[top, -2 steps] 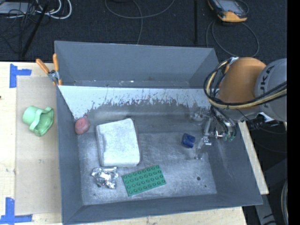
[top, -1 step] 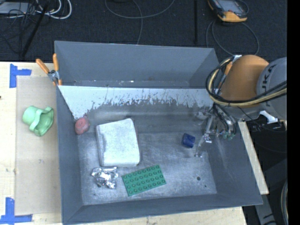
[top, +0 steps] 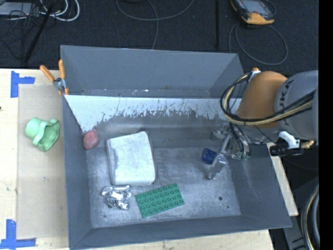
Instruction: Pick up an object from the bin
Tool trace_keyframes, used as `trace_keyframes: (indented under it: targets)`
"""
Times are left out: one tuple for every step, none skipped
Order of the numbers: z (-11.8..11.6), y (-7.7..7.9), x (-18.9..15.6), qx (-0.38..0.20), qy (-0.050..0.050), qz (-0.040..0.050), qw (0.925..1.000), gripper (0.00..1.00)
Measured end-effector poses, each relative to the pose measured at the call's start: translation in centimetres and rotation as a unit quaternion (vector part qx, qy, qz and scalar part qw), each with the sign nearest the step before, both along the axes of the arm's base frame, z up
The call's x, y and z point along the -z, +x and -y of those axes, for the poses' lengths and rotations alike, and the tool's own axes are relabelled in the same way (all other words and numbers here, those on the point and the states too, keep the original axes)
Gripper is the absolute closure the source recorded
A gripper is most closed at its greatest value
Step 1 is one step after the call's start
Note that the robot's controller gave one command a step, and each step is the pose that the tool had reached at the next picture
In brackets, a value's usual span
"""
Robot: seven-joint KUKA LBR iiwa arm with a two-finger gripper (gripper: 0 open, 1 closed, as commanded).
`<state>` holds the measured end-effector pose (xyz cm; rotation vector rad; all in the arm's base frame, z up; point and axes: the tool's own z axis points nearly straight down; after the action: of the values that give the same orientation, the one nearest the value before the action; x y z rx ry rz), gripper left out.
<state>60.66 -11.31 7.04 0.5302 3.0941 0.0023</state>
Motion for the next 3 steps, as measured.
trace_keyframes:
  targets:
    - [0.0,0.0,-0.1,-0.001,-0.001,-0.0006,1.0,0.0]
    - [0.0,0.4,-0.5,-0.002,-0.001,0.0028,1.0,1.0]
    - [0.0,0.5,-4.6,-0.004,-0.001,0.001,1.0,1.0]
